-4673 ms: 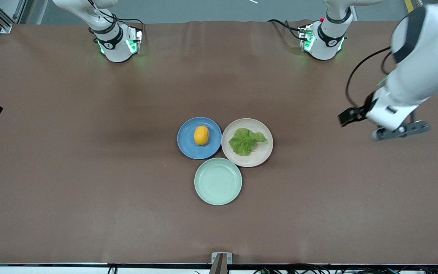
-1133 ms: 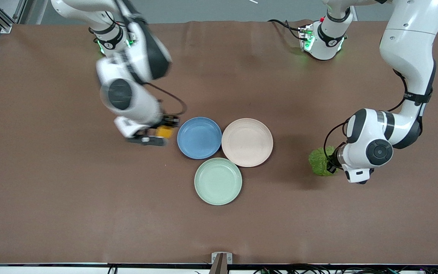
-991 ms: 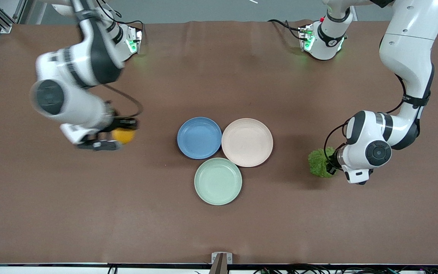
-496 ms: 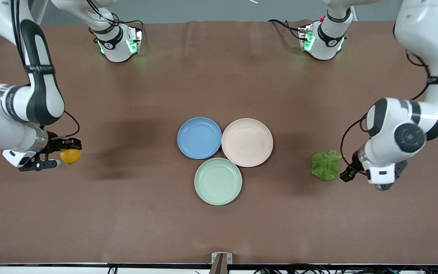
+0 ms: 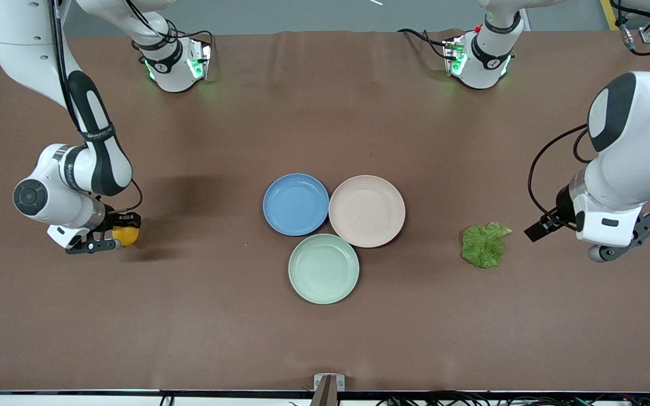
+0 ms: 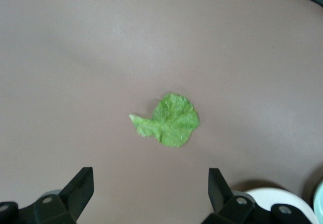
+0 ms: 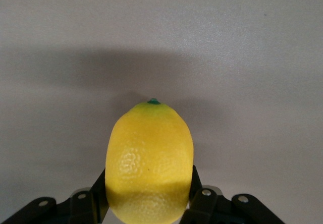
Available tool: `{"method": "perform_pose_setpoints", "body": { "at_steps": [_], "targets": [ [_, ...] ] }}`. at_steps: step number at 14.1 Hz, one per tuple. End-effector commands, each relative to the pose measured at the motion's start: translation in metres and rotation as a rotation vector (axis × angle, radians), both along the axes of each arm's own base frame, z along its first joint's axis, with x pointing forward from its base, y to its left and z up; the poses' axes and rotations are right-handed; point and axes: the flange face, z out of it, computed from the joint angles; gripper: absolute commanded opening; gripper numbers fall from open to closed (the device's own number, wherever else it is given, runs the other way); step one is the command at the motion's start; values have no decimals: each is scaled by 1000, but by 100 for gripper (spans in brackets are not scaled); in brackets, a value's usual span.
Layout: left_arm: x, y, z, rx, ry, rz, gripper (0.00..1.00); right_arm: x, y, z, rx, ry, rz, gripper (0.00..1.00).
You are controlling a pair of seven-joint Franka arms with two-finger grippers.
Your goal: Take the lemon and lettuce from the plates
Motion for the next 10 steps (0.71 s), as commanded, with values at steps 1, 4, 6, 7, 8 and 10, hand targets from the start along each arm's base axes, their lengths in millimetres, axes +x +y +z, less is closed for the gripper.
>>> {"method": "perform_pose_setpoints", "body": {
  "at_steps": [1,4,6,7,8,10],
  "targets": [
    [-19,15,60,2,-43,-124,100,-2,-3,-4,0,-5,-1,23],
    [-47,23,98,26,-25,-247,100,-2,-2,-9,-1,-4,-1,39],
    [-65,39,116,30,3,-289,100,-2,-2,-4,2,-1,-5,100],
    [-72,41,122,23,15,-300,100,-2,0,3,7,1,-5,100],
    [-74,51,124,-2,18,-289,100,-1,0,18,16,9,-7,100],
    [-87,71,130,-45,12,-282,100,-3,3,65,43,14,-19,100]
  ]
}}
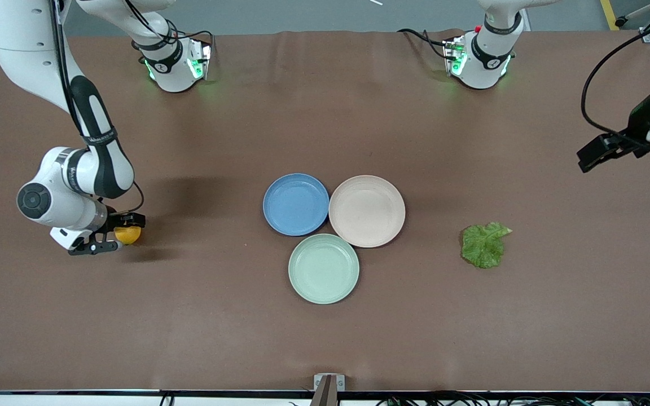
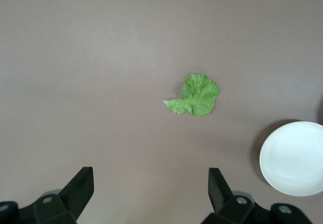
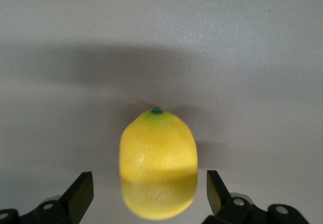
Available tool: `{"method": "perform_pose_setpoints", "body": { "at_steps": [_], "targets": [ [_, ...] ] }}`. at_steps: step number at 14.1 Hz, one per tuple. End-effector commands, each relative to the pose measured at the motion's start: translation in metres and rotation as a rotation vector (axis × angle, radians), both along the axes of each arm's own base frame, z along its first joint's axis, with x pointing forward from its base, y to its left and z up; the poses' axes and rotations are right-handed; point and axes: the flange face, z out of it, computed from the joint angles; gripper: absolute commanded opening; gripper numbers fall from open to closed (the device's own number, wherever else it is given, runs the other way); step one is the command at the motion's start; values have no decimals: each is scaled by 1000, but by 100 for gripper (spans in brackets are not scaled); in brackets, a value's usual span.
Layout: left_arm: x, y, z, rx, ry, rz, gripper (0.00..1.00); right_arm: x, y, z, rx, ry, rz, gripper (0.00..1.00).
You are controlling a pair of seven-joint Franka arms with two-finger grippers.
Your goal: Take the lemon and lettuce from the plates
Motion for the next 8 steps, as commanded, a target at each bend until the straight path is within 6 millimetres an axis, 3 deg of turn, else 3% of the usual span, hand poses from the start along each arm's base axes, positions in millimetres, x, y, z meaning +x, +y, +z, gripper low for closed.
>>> {"method": "perform_pose_setpoints", "body": {
  "at_steps": [1,3,8],
  "targets": [
    [-22,20,4,-74,10,-17,100,-8,3,80,49,-11,-20,100],
    [-34,27,5,-104,4,-50,100,-16,5,134,72,-10,-53,100],
    [-54,4,2,-97,-36,-103,100,-17,10,262,84,12,-129,100]
  ]
}}
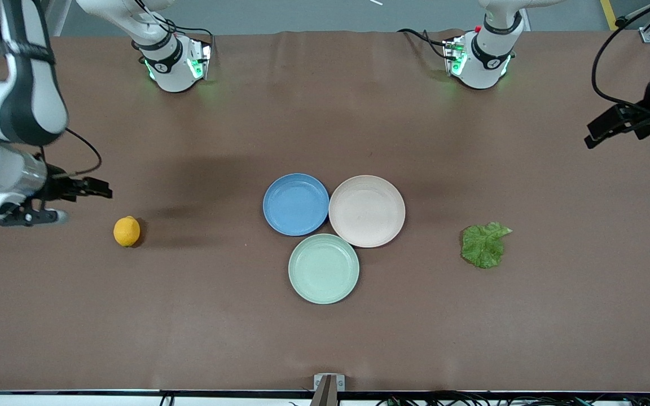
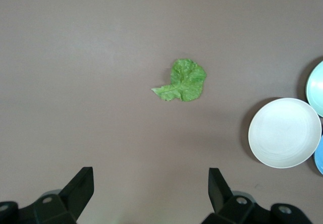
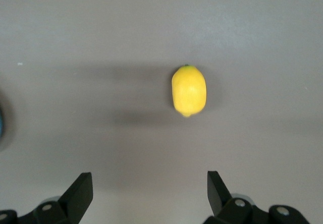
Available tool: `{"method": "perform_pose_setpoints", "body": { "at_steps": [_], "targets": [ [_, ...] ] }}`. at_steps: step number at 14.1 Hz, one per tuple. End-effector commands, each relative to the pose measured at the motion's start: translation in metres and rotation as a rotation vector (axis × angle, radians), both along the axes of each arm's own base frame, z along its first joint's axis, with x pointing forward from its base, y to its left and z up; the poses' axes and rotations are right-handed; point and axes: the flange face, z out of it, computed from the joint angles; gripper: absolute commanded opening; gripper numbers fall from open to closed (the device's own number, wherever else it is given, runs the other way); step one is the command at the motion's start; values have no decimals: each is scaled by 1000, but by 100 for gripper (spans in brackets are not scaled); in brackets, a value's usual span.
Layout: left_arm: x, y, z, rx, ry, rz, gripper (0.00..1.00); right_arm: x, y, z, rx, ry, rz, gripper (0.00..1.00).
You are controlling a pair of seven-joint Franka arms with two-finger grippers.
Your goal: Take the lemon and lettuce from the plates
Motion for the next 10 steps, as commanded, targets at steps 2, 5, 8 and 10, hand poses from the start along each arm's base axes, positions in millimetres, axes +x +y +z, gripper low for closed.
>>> {"method": "perform_pose_setpoints", "body": {
  "at_steps": [2,5,8,10],
  "targets": [
    [-10,-7,0,-10,-19,-35,100,9,3,84,-45,-19,-47,100],
    [-11,-16,1,-5,-20,-82,100,14,6,136,-91,-74,-28,100],
    [-11,-20,7,0,-31,-89,100,16,4,168,-97,-140,-37,100],
    [-7,-20,2,6,-21,-96,100,16,-1,186,-101,-176,-41,100]
  ]
}}
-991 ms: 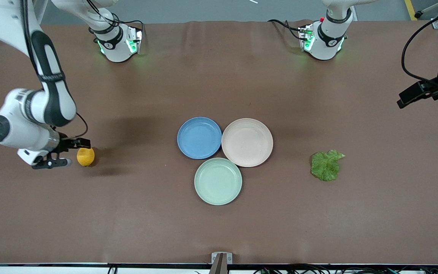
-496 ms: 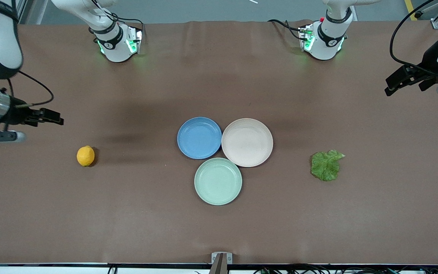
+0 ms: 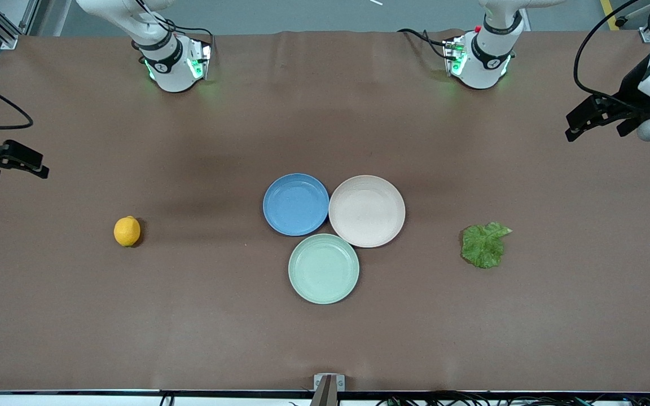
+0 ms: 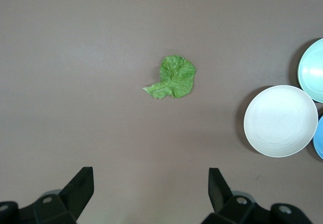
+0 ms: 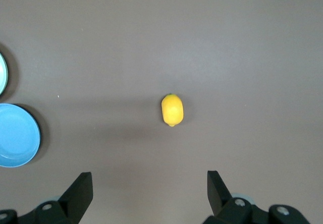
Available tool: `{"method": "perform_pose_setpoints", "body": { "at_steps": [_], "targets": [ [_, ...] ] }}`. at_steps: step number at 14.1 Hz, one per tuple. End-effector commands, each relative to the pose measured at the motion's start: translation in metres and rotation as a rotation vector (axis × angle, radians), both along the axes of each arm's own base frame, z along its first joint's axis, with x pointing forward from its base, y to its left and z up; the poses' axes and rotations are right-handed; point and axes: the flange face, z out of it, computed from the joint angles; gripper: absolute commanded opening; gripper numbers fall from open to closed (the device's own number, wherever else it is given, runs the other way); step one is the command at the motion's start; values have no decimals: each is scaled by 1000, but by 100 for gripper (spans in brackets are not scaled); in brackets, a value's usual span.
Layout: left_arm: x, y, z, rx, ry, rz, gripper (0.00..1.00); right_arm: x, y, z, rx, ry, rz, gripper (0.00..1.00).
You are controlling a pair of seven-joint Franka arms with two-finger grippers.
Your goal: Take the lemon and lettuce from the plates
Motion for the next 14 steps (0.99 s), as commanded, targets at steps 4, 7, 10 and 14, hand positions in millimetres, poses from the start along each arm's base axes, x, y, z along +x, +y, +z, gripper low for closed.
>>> {"method": "perform_pose_setpoints", "body": {
  "at_steps": [4,7,10,14],
  "targets": [
    [1,6,1,6,0,-107,100,0,-12,44,-28,-62,-30,100],
    [4,7,-3,5,6,-107,100,-2,-8,45,-22,-55,-25,100],
    [5,8,-4,6,9,-103,100,-2,-10,46,-21,-58,-28,100],
    [5,11,-4,5,7,-97,100,-2,-10,45,-27,-55,-29,100]
  ]
}}
